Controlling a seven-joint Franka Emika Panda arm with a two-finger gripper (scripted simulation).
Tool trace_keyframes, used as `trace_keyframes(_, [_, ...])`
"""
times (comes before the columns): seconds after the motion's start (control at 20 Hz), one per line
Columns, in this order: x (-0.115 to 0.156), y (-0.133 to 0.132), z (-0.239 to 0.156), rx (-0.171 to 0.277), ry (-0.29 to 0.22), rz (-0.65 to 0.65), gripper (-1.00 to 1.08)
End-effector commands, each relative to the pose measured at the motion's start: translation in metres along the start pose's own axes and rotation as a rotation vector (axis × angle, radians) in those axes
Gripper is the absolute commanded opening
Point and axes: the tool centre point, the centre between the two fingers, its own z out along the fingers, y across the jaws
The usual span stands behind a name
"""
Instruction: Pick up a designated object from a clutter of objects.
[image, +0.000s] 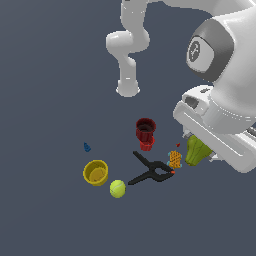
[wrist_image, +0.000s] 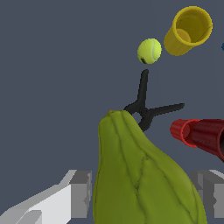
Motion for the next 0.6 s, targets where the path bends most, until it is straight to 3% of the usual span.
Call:
trace_keyframes(0.0, [-0.005, -0.006, -0.024, 0.001, 0.0, 0.0, -1.0])
trace_keyframes(0.55, [-0.018, -0.024, -0.079, 0.001, 0.0, 0.0, -1.0])
